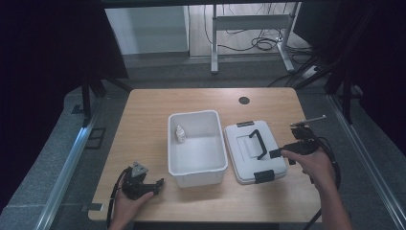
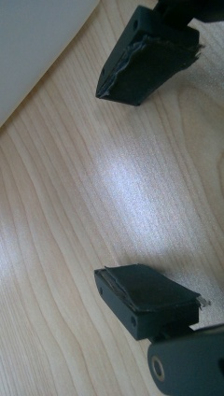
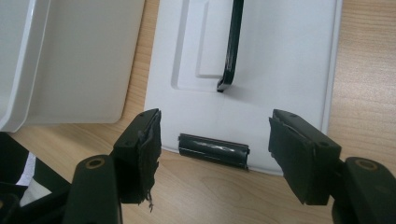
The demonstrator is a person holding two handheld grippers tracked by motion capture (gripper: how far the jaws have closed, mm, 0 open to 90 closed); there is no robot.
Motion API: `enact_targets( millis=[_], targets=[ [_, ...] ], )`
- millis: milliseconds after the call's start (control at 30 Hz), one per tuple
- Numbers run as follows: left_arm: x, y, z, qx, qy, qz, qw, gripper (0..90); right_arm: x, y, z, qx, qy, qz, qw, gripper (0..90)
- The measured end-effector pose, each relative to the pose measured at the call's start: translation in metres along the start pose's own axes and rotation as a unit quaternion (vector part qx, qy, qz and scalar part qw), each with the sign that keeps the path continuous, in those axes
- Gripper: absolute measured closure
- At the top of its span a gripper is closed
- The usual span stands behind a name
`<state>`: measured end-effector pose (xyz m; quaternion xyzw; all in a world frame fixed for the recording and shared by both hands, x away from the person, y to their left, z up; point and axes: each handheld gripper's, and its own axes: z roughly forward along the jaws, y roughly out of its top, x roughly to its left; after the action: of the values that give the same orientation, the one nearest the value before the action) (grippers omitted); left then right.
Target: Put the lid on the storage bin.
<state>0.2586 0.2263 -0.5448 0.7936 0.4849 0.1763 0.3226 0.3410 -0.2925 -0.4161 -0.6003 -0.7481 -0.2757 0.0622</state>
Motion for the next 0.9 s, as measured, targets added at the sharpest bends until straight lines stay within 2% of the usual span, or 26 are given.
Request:
enact_targets(
  millis=[267, 433, 767, 900],
  targets=[
    [0.0, 0.0, 0.0, 0.0, 0.0, 0.0, 1.0, 12.7, 0.003, 0.008, 0.004, 0.006, -0.001, 0.0, 1.0, 34.9],
    [0.0, 0.0, 0.0, 0.0, 0.0, 0.0, 1.0, 12.7, 0.004, 0.015, 0.008, 0.007, 0.002, 0.008, 0.9999, 34.9],
    [0.0, 0.0, 0.0, 0.0, 0.0, 0.0, 1.0, 12.6, 0.006, 0.03, 0.021, 0.027, 0.005, 0.018, 0.9995, 36.0],
    [0.0, 0.0, 0.0, 0.0, 0.0, 0.0, 1.0, 12.6, 0.006, 0.037, 0.025, 0.032, 0.002, 0.014, 0.9994, 37.6]
  ],
)
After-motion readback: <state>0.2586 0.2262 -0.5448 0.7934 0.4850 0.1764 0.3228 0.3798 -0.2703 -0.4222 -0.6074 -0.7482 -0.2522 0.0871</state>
